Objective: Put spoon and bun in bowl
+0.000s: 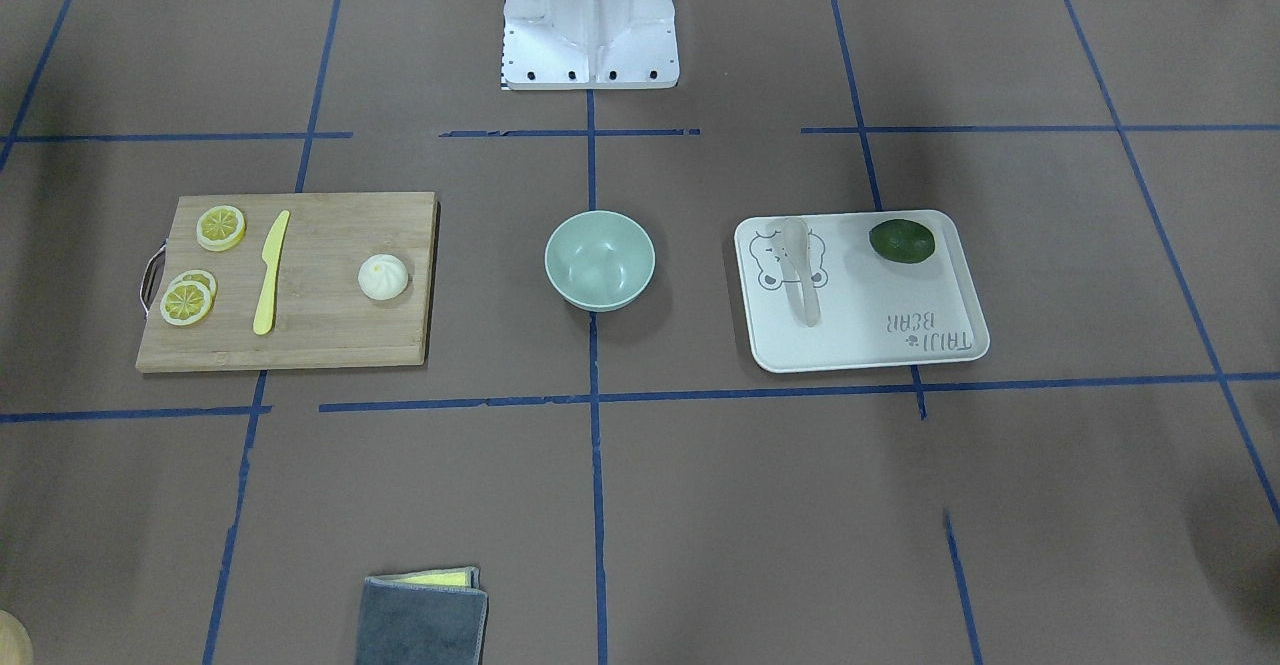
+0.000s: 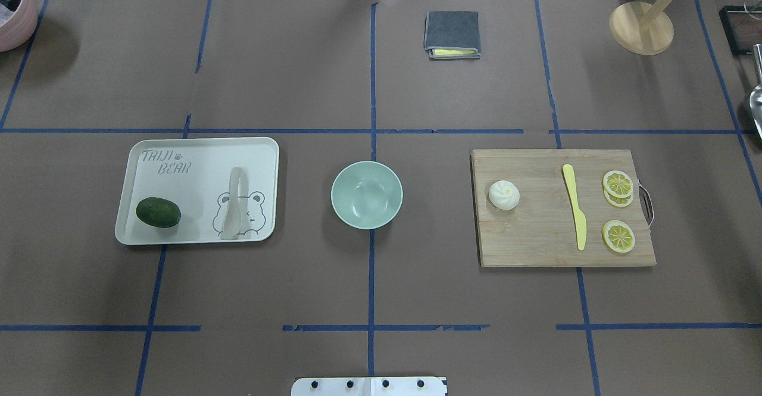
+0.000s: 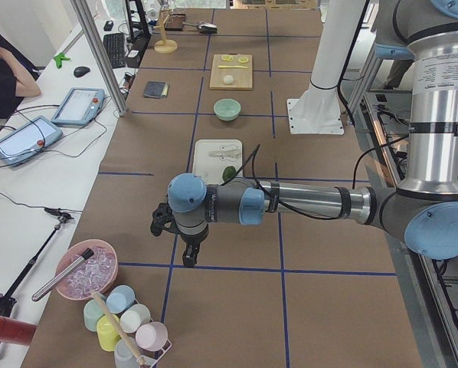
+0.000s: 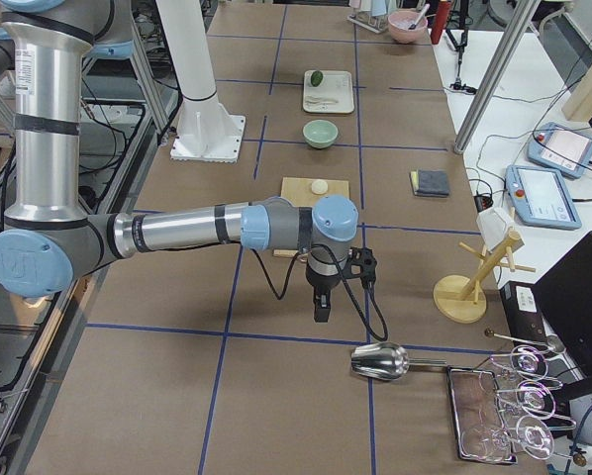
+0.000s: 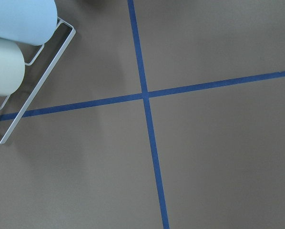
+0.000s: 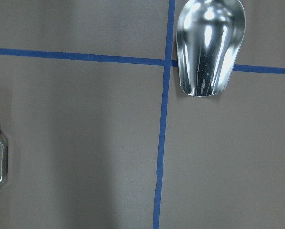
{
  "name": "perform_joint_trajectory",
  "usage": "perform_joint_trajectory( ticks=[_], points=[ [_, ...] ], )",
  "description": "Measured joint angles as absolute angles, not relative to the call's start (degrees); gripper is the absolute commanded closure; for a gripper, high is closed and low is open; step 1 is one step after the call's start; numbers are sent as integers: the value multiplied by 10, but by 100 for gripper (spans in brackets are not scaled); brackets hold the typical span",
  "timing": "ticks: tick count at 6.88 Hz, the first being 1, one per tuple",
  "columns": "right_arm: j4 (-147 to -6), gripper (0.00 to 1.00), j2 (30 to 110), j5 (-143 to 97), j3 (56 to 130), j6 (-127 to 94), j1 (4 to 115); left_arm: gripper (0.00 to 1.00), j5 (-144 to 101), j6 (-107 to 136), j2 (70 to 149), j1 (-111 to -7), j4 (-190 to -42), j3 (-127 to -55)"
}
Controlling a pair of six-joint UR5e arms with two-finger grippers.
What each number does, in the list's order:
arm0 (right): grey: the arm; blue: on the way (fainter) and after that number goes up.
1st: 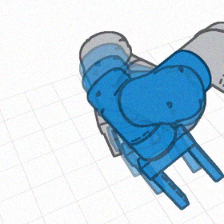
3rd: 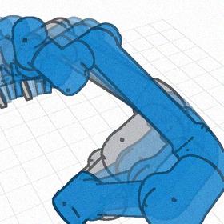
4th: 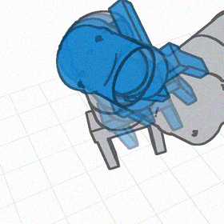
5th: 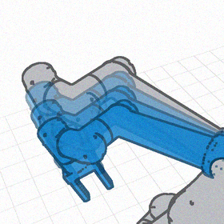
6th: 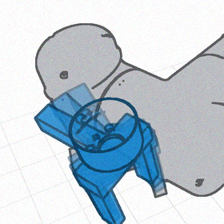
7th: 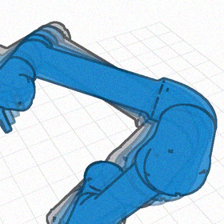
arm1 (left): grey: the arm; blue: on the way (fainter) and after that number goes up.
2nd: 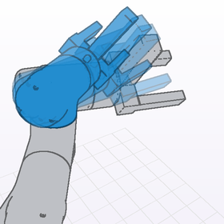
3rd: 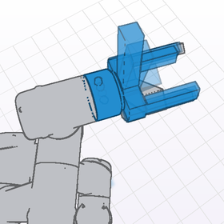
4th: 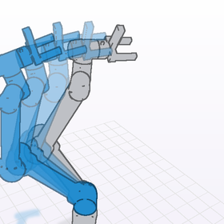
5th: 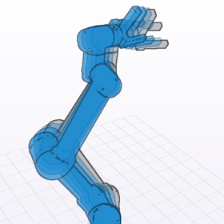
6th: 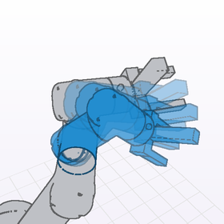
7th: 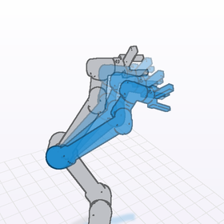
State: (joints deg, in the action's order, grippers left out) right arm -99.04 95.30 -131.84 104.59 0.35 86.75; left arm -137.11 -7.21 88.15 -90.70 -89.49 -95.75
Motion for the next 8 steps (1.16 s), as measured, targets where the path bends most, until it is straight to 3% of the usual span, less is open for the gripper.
perform_joint_trajectory(
  ticks=[4, 8],
  points=[
    [-960, 0, 953, -1318, 1047, 1, 867, 0, -1370, -73, 881, -903, -897, -959],
    [-794, 0, 914, -1316, 1002, -4, 849, 0, -1288, -72, 907, -861, -963, -998]
  ],
)
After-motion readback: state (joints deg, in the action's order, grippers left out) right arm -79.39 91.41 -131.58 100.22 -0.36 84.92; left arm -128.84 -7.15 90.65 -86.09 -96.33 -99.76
